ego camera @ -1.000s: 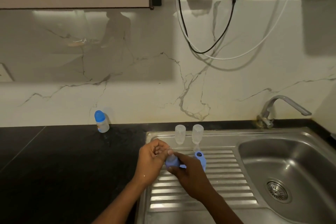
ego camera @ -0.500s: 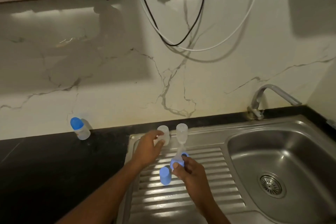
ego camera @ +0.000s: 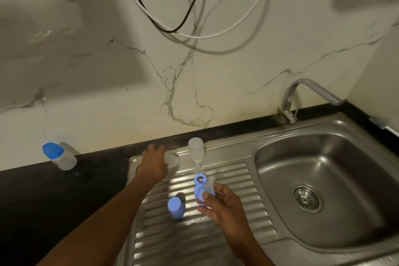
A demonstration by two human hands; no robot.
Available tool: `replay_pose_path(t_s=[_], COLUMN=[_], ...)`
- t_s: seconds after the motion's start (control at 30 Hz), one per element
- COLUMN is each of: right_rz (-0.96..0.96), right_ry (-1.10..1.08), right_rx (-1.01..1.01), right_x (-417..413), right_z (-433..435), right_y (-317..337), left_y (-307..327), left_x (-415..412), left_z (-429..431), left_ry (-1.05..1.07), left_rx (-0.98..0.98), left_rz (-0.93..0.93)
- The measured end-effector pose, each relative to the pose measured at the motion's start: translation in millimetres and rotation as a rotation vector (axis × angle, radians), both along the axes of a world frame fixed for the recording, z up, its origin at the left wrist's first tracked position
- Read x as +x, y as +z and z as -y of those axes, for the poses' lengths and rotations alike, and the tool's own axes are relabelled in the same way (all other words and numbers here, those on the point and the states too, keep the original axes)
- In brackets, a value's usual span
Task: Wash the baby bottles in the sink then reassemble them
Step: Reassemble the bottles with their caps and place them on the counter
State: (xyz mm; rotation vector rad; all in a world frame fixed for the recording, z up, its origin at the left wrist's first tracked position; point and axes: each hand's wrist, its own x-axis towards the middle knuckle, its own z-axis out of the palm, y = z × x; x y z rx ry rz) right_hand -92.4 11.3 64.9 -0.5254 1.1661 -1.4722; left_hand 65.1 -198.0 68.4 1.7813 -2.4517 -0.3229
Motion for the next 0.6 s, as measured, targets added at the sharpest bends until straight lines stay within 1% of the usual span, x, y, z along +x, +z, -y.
replay_pose_path(t_s=[0.07,0.13,0.17,0.23,0.3,0.4,0.53,0.6], right_rz=[-0.01,-0.051,-0.066,-0.119,-0.184,-0.237,-0.158,-0.177], right_ry=[0.028,0.037,0.039,0.074,0.126,0.231,0.463,0.534], right_rx=[-0.016,-0.028,-0.034,-0.054,-0.061,-0.092,-0.142,-0.153], right_x=[2,7,11,23,40,65,84,89], right_z=[8,21,28,43,53,60,60,58], right_y=[7,16,22,33,44,60,79,87], left_y=[0,4,5,11,17,30,51,59], left_x=[25,48,57,70,76,86,110,122], left_z=[-24,-61,-81,-118,-147,-172,-185,-189], left_ry=[0.183,0.271,0.285,0.343,0.355,0.294,0.175,0.136], left_rx=[0.083,0.235,0.291,0.356,0.412,0.513,0.619,0.636], left_rz=[-0.394,-0.758,-0.884,-1.063,-1.188,-1.302,-1.379,-1.405])
